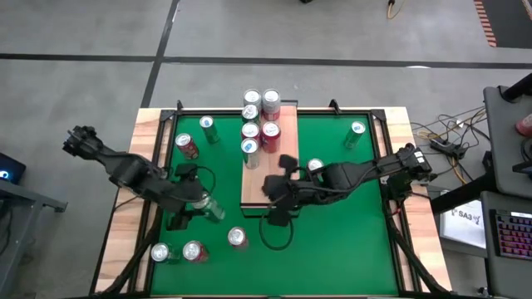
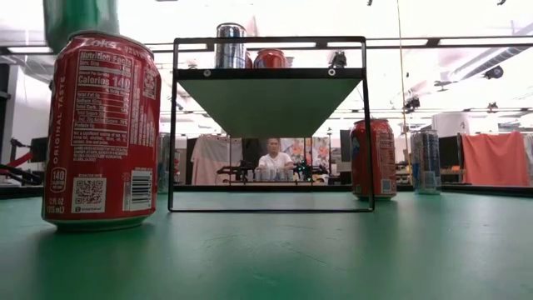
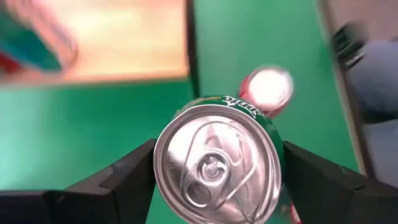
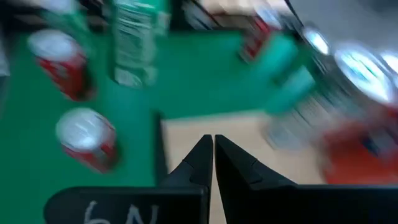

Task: Place canned beverage on shelf
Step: Put the green can on the shelf

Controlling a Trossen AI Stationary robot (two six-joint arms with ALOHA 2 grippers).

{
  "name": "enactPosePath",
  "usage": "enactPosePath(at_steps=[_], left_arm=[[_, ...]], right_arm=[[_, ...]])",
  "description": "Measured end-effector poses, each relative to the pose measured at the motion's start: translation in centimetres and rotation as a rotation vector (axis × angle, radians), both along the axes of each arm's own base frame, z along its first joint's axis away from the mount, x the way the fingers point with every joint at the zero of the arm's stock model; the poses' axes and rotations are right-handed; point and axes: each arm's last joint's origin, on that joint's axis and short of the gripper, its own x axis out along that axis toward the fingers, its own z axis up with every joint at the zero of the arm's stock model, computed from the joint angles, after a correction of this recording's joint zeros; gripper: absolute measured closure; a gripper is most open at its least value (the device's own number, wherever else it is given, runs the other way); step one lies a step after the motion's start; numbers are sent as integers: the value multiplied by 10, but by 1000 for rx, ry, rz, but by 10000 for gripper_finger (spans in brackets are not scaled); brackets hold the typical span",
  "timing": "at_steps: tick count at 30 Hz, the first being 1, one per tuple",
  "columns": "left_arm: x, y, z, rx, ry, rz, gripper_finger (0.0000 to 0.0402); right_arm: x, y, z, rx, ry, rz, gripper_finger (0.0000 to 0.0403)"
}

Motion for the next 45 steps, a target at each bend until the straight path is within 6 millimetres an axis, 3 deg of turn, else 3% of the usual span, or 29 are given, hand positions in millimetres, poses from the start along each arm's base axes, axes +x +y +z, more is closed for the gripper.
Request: enactPosePath(at_steps=[6,10,13,17,26,31,45], left_arm=[[-3,-15,37,44,-123,-93,120],[2,-20,44,68,-132,-129,120],[6,-22,43,103,-124,-157,120],[13,-28,39,145,-107,-193,120],[28,-36,31,272,-123,-230,120],[36,-41,29,303,-144,-247,120],[52,-50,29,353,-233,-264,120]], right_arm=[[21,7,-9,-68,-205,133,394],[26,6,-9,-59,-281,169,387],[28,5,-7,16,-311,211,362],[28,6,-7,79,-303,243,296],[31,4,-19,173,-237,237,106],[38,6,-31,176,-202,247,41],[46,5,-41,191,-183,288,34]])
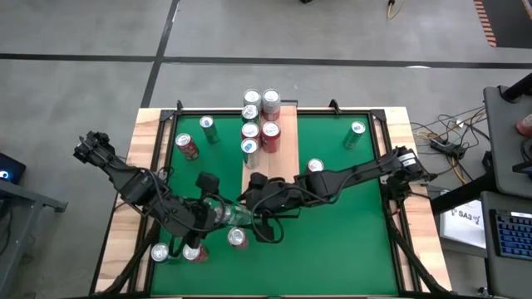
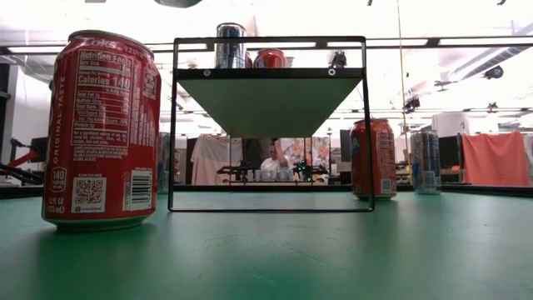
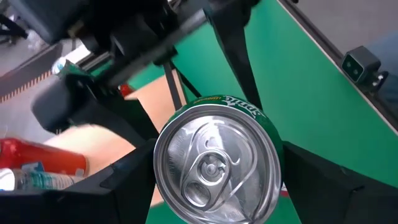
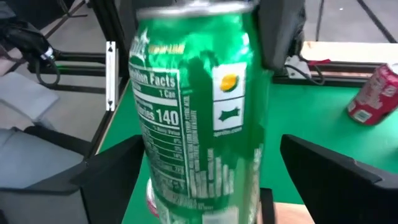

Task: Place canned beverage on shelf
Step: Put the green can on the shelf

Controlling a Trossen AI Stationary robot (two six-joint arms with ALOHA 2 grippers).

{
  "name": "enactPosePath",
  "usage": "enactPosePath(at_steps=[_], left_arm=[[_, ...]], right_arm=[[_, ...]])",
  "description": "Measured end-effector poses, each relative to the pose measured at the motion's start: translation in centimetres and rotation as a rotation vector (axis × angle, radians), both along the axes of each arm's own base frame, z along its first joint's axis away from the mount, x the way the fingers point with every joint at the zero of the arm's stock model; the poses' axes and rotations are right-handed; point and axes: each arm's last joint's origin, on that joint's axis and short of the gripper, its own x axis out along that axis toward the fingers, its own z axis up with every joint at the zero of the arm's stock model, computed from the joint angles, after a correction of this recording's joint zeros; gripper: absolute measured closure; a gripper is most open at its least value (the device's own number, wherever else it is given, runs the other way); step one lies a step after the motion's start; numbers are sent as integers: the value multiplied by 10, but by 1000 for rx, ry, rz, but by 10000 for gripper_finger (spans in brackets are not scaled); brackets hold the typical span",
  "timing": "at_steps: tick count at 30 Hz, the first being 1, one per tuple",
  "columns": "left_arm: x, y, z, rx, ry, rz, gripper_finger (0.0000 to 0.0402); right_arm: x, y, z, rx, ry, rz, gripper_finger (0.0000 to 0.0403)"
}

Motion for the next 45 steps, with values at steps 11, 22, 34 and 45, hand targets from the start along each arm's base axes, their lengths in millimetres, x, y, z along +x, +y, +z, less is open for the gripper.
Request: enactPosePath(at_steps=[11,22,34,45], left_arm=[[6,-3,-3,30,-4,-13,107],[3,0,2,72,-38,-15,62],[-25,22,34,115,-194,-47,67],[-52,41,23,65,-409,-70,67]], right_arm=[[6,0,-3,-28,-28,22,77],[-3,-4,4,-43,-8,5,118],[-50,-36,60,-195,-61,-204,118],[-88,-102,74,-229,-186,-360,118]])
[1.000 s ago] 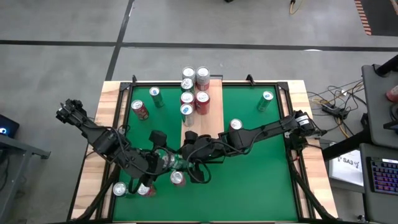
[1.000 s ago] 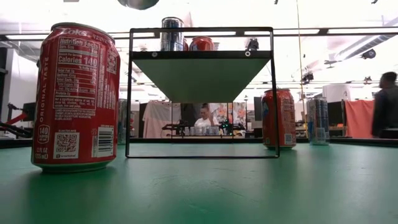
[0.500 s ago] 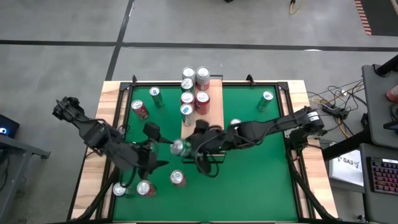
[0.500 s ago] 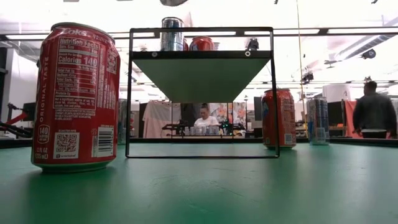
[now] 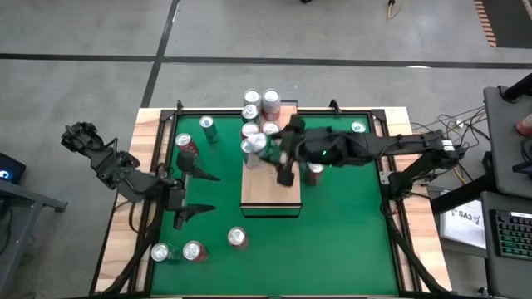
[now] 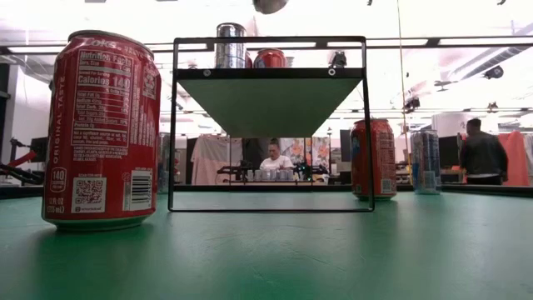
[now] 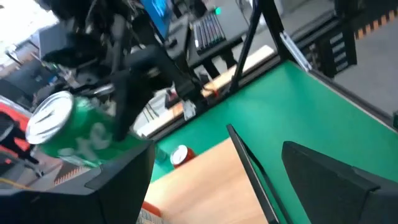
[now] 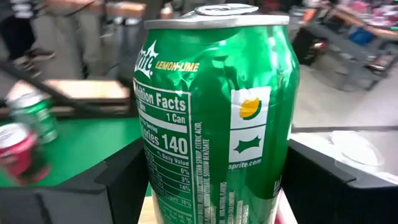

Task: Place canned beverage on shelf
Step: Put the green can on the shelf

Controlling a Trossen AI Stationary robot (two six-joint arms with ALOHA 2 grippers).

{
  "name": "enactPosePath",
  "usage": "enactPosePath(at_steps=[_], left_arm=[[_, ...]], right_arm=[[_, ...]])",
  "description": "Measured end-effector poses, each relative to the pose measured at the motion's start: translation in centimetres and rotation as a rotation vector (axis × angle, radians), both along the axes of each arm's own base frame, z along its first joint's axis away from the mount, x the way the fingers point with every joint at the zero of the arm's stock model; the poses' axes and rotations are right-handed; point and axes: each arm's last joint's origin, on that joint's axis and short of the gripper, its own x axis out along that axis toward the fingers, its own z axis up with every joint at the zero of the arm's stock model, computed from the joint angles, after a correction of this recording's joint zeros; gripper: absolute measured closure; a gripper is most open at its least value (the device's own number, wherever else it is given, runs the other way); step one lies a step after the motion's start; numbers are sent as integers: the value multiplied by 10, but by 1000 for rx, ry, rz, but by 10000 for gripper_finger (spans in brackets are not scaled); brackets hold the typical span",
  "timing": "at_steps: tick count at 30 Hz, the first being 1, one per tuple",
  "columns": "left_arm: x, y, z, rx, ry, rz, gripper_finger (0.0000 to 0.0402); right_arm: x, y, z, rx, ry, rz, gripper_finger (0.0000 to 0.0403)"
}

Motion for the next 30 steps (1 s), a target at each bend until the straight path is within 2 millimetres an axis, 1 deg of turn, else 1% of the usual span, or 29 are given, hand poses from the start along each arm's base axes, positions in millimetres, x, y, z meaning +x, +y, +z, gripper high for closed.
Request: enactPosePath(at_steps=[6,10,13,18,22,25,30], left_arm=[[-14,11,-15,-6,-117,-5,71],[-22,22,-23,-3,-193,11,75],[-27,29,-31,3,-234,31,75],[-33,39,-47,0,-263,68,75],[-36,46,-59,-7,-281,99,75],[-39,52,-65,-17,-309,125,75],[-43,59,-71,-9,-331,158,75]], right_arm=[[-25,-37,-12,2,-109,-104,118],[-41,-61,-25,6,-210,-160,118],[-51,-78,-39,8,-261,-197,118],[-60,-102,-68,43,-335,-230,118],[-68,-116,-91,69,-365,-279,118],[-74,-124,-103,94,-384,-320,118],[-77,-125,-121,120,-399,-331,118]])
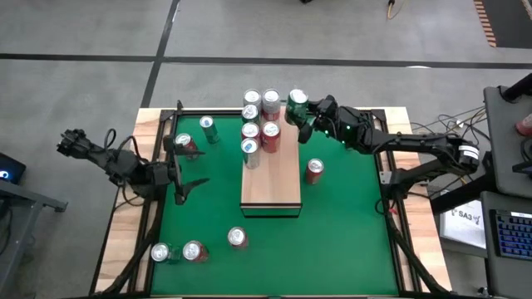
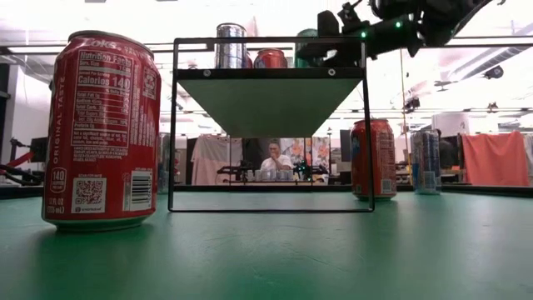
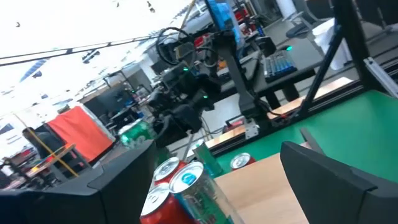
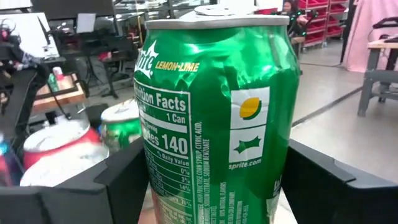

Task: Place canned beverage on shelf
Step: Put the green can on the shelf

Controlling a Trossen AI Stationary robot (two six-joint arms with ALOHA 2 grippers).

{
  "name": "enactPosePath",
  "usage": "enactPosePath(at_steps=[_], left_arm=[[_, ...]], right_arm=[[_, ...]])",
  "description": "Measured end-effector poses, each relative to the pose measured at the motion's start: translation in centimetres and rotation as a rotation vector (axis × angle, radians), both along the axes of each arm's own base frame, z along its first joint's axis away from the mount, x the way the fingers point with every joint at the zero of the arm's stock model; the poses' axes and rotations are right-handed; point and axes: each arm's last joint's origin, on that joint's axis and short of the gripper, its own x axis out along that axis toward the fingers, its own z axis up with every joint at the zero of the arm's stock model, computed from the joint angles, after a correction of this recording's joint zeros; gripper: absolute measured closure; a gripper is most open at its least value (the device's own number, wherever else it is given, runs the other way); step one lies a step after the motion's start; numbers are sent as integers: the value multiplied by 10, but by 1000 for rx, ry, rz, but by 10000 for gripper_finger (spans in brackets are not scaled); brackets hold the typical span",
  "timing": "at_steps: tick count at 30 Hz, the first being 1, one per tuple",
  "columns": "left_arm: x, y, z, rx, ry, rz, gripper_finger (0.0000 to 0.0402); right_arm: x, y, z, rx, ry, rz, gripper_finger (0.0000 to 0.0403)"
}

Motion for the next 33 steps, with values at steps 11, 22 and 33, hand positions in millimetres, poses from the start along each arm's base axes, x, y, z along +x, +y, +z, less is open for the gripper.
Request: enactPosePath(at_steps=[11,22,33], left_arm=[[0,2,-10,20,-4,18,75],[-1,3,-11,19,-3,19,75],[0,3,-12,11,-1,19,75]], right_arm=[[15,-5,-28,-5,14,-1,118],[24,-4,-39,-46,45,10,118],[24,-1,-46,-52,84,-2,118]])
